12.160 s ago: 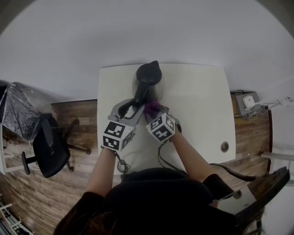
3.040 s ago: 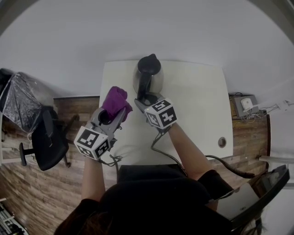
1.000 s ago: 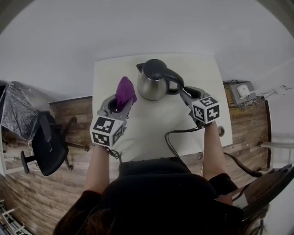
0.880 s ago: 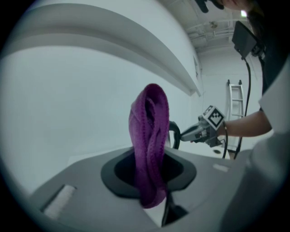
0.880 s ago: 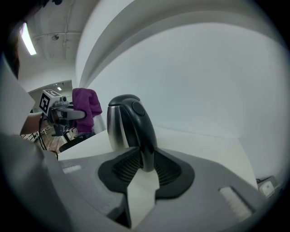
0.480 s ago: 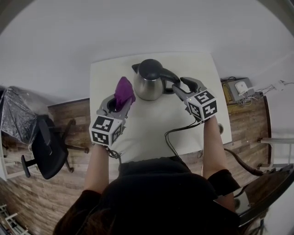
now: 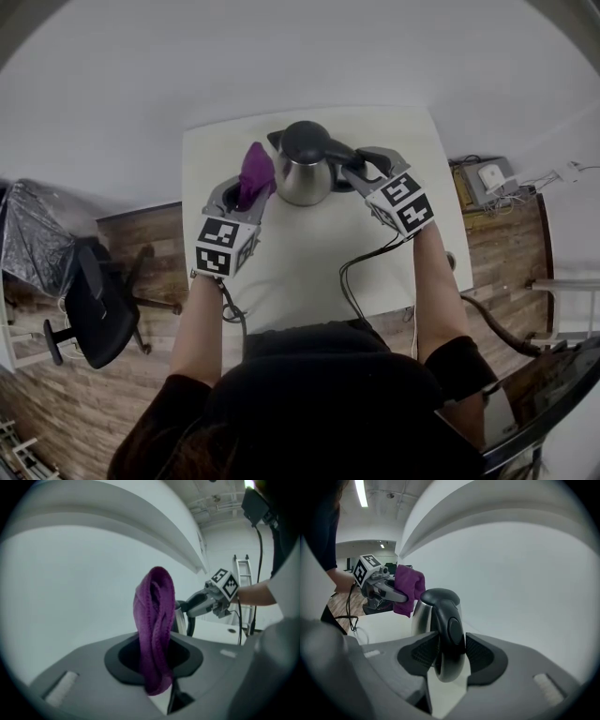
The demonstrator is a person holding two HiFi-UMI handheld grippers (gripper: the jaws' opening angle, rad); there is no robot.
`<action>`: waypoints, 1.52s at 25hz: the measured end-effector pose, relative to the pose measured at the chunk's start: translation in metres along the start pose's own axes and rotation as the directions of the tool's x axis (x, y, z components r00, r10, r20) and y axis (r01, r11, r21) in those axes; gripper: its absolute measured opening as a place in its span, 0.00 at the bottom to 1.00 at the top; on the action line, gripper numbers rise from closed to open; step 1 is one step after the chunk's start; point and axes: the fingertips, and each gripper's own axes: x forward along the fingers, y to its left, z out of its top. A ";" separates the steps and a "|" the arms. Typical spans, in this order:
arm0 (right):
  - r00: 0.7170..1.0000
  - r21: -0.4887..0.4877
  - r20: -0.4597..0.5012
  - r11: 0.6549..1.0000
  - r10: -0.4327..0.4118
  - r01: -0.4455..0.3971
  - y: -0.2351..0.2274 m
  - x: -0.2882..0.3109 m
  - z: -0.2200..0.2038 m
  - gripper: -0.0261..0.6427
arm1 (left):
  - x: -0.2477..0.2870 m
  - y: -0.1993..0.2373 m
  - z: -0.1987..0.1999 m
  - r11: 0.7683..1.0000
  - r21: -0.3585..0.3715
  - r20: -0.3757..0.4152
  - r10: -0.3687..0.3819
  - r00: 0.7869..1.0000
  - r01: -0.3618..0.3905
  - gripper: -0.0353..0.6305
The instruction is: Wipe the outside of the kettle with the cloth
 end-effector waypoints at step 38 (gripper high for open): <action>1.000 0.059 0.025 0.998 -0.010 0.009 0.008 -0.002 0.001 0.29 | 0.003 -0.003 0.007 0.999 -0.004 -0.117 -0.041 0.992 0.041 0.21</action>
